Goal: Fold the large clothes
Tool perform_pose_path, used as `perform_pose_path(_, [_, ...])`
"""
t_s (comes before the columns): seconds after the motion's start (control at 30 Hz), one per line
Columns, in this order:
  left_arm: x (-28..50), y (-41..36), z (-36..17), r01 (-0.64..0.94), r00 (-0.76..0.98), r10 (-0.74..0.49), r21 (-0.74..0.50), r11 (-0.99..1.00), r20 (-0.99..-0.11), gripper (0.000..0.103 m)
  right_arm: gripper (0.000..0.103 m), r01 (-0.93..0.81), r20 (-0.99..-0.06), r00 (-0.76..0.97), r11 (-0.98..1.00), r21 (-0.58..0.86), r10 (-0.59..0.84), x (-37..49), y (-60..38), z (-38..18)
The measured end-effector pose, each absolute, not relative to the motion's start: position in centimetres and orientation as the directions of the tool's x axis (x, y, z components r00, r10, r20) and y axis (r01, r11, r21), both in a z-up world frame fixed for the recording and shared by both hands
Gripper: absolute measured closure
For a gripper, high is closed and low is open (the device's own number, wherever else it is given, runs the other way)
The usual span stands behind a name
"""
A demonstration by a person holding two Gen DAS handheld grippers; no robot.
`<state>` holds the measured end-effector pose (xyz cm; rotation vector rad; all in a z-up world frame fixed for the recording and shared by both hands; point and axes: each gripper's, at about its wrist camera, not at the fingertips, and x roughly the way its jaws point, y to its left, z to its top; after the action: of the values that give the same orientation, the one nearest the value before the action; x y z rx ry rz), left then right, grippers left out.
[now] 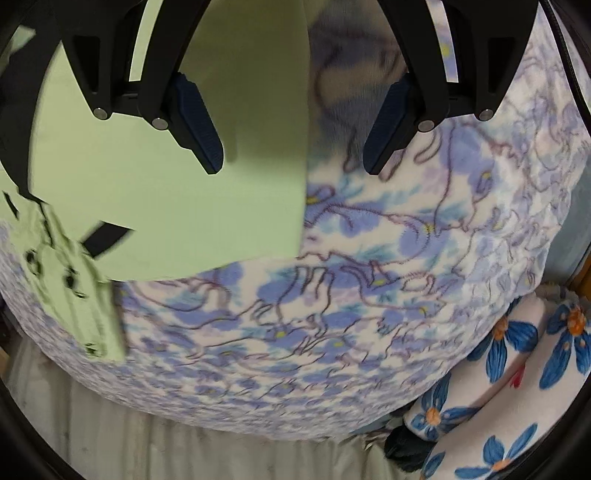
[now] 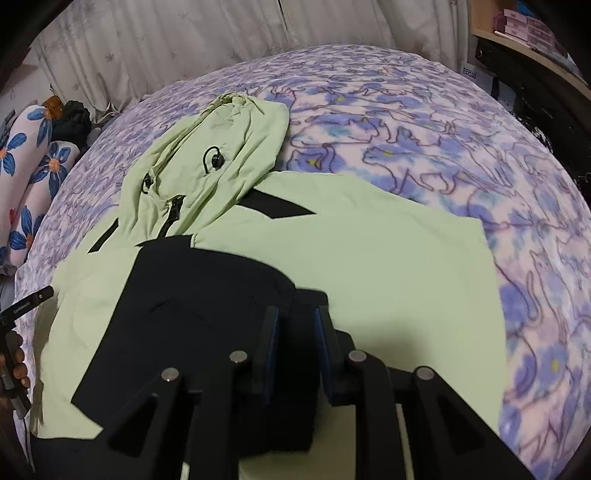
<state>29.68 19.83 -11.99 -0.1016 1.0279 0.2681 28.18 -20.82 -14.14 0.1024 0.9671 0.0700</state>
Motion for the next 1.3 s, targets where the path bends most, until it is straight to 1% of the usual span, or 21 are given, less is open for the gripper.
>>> perform_pose_path(0.17, [26.1, 17.6, -8.3, -0.217, 0.528, 0.136, 0.022, 0.976, -0.838, 0.025, 0.083, -0.015, -0.809, 0.572, 0.988, 0.152, 0.133, 25.2, -20.8, -12.4])
perform_pose_path(0.2, [25.5, 17.3, -7.7, -0.212, 0.532, 0.132, 0.019, 0.977, -0.836, 0.025, 0.081, -0.013, -0.807, 0.575, 0.988, 0.154, 0.133, 24.6, -20.8, -12.1])
perform_pose_path(0.27, [24.2, 16.8, -6.7, -0.2, 0.543, 0.127, 0.019, 0.98, -0.83, 0.024, 0.074, -0.013, -0.798, 0.587, 0.987, 0.158, 0.135, 23.1, -20.8, -11.4])
perform_pose_path(0.33, [23.0, 16.5, -5.8, -0.192, 0.552, 0.125, 0.021, 0.981, -0.824, 0.02, 0.064, -0.014, -0.789, 0.601, 0.989, 0.151, 0.128, 21.8, -20.8, -10.7])
perform_pose_path(0.4, [21.7, 16.3, -5.0, -0.18, 0.564, 0.124, 0.025, 0.983, -0.816, 0.02, 0.061, -0.018, -0.782, 0.61, 0.989, 0.147, 0.127, 20.6, -20.9, -10.3])
perform_pose_path(0.53, [19.3, 16.1, -4.5, -0.177, 0.569, 0.146, 0.053, 0.983, -0.81, 0.02, 0.061, -0.014, -0.781, 0.612, 0.989, 0.145, 0.124, 18.2, -21.4, -9.9])
perform_pose_path(0.7, [15.6, 16.8, -4.0, -0.176, 0.568, 0.127, 0.03, 0.984, -0.813, 0.02, 0.061, -0.014, -0.776, 0.615, 0.987, 0.162, 0.136, 14.9, -22.1, -9.4])
perform_pose_path(0.87, [11.5, 17.1, -3.6, -0.161, 0.573, 0.114, 0.025, 0.987, -0.812, 0.02, 0.06, -0.032, -0.779, 0.613, 0.99, 0.14, 0.13, 11.2, -22.3, -9.3])
perform_pose_path(0.9, [10.7, 17.2, -3.5, -0.156, 0.575, 0.109, 0.022, 0.987, -0.811, 0.02, 0.06, -0.031, -0.779, 0.614, 0.99, 0.14, 0.13, 10.5, -22.4, -9.3])
perform_pose_path(1.03, [8.0, 17.4, -3.5, -0.139, 0.581, 0.094, 0.015, 0.99, -0.809, 0.02, 0.053, -0.028, -0.776, 0.616, 0.988, 0.15, 0.136, 8.1, -22.9, -9.3])
perform_pose_path(1.3, [3.1, 17.6, -4.4, -0.112, 0.558, 0.047, -0.019, 0.994, -0.829, 0.02, 0.052, -0.023, -0.791, 0.597, 0.988, 0.152, 0.136, 3.8, -24.1, -9.8])
